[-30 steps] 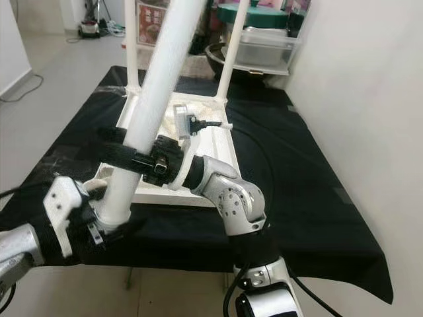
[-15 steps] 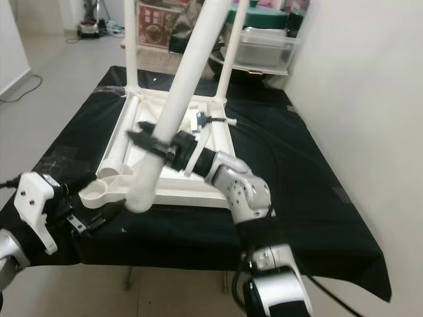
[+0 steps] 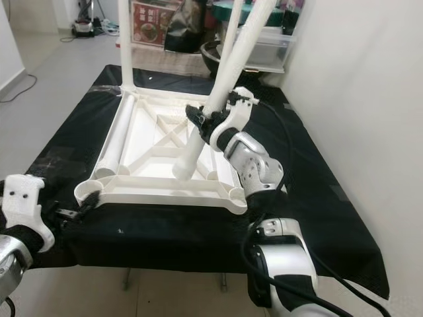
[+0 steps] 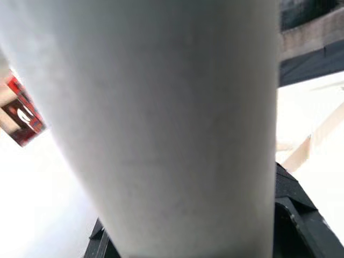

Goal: Building children table

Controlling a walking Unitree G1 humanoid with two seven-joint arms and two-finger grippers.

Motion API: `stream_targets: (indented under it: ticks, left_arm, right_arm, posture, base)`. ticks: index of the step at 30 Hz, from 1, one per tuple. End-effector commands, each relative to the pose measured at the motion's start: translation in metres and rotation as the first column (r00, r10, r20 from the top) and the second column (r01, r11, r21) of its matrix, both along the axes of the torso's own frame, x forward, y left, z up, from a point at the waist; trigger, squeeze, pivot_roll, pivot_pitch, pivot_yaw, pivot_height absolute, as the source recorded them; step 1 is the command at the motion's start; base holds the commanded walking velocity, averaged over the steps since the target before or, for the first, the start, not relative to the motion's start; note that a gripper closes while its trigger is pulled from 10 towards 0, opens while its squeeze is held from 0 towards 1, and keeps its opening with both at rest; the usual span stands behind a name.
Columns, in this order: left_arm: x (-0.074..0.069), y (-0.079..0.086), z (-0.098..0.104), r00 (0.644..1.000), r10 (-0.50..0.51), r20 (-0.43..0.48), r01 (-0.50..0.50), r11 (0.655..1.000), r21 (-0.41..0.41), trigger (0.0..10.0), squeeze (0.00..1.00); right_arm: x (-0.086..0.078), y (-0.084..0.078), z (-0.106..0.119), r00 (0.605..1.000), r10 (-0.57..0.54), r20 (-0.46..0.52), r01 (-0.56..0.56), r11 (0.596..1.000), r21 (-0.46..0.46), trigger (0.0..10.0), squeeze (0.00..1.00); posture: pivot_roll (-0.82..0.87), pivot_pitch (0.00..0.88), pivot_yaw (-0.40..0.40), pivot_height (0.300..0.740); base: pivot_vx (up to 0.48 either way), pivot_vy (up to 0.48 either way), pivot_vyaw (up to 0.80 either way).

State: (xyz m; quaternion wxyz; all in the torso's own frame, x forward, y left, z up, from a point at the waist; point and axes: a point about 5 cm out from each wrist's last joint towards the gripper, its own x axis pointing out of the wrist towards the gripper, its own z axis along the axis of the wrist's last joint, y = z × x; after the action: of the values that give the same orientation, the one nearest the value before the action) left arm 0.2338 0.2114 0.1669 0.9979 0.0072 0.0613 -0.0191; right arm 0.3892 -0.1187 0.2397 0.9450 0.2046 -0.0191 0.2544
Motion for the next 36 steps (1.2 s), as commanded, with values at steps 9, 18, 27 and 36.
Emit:
stream_targets:
  ticks: [9, 18, 27, 36]
  left_arm:
    - [0.004, 0.001, 0.020, 0.981, 0.055, 0.188, -0.004, 0.965, -0.264, 10.0, 0.00]
    - [-0.010, -0.015, 0.014, 0.979, 0.001, 0.204, 0.009, 0.999, -0.049, 10.0, 0.00]
    - [-0.020, -0.018, 0.007, 0.982, -0.010, 0.191, 0.006, 1.000, 0.019, 10.0, 0.00]
    - [-0.016, -0.016, 0.009, 0.970, -0.002, 0.244, 0.002, 1.000, -0.001, 10.0, 0.00]
  right_arm:
    - [-0.021, -0.004, 0.003, 0.987, 0.048, 0.150, -0.050, 0.999, 0.005, 10.0, 0.00]
    - [-0.041, 0.000, -0.001, 0.960, 0.078, 0.269, -0.045, 0.991, -0.126, 10.0, 0.00]
    - [-0.056, -0.003, -0.007, 0.953, 0.081, 0.293, -0.033, 0.986, -0.164, 10.0, 0.00]
    - [-0.055, -0.001, -0.007, 0.951, 0.054, 0.304, -0.002, 0.985, -0.171, 10.0, 0.00]
  posture:
    - [0.11, 0.000, -0.121, 0.740]
    - [0.12, 0.000, -0.122, 0.740]
    - [0.12, 0.000, -0.120, 0.740]
    - [0.12, 0.000, -0.122, 0.740]
  base:
    - [0.000, 0.000, 0.00]
    - [0.000, 0.000, 0.00]
    - [0.000, 0.000, 0.00]
    - [0.000, -0.157, 0.00]
